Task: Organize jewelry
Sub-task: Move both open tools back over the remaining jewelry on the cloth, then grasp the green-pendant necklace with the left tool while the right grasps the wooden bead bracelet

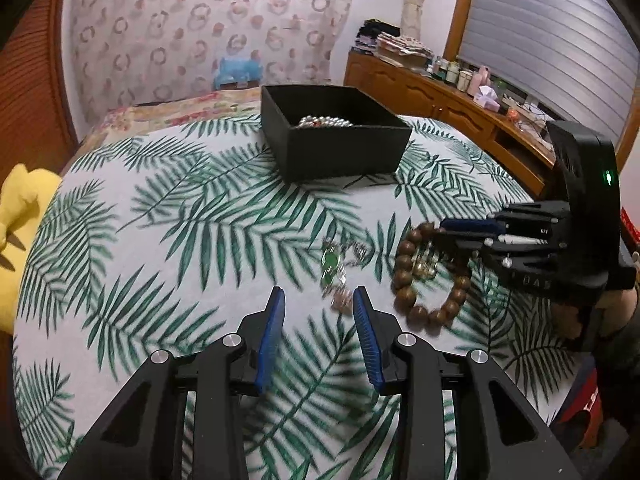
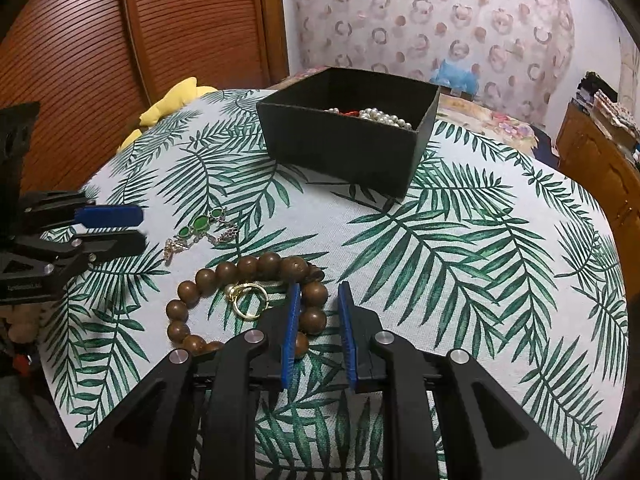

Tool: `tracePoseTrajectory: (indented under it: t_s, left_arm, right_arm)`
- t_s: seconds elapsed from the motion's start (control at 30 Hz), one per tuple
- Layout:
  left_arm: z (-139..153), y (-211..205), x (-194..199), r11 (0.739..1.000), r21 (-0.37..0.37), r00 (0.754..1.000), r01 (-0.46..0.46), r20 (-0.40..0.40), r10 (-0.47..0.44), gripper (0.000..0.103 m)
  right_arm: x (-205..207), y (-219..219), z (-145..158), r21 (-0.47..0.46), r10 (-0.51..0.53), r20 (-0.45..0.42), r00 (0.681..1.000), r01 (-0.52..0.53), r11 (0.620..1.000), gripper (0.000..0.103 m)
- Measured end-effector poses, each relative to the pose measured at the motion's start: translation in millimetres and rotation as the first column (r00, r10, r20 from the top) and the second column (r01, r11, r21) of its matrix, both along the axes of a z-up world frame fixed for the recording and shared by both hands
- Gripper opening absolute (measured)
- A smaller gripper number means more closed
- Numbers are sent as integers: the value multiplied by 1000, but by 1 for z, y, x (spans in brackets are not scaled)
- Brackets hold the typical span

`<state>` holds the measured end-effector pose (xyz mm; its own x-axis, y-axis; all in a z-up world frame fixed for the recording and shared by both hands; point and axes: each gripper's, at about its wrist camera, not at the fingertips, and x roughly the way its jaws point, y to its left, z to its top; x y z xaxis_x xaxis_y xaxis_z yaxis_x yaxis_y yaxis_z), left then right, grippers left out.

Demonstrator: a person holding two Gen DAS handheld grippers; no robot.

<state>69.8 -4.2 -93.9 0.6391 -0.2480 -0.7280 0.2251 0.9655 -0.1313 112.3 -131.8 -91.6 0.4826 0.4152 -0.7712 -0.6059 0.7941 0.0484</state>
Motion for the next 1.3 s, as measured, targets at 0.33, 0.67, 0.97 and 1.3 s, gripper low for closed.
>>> tracePoseTrajectory:
  t_s: [0.33, 0.67, 0.97, 1.3]
  left_arm:
    - [-10, -18, 40, 999, 31, 997, 43, -60, -41, 22]
    - [-13, -15, 46, 998, 40, 998, 40, -51, -38, 10]
    - [8, 0, 22, 1000, -24, 1000, -3, 15, 4, 10]
    - [44, 5, 4, 998, -68, 995, -4, 103, 11, 10]
  right_arm:
    - [0, 0, 0, -3, 0, 2, 1000, 0, 1000, 21]
    - [-1, 1, 0, -3, 0, 3, 1000, 0, 1000, 21]
    - [-1, 1, 0, -9, 0, 7, 1000, 0, 1000, 21]
    - [-2, 1, 0, -11, 0, 9, 1000, 0, 1000, 21]
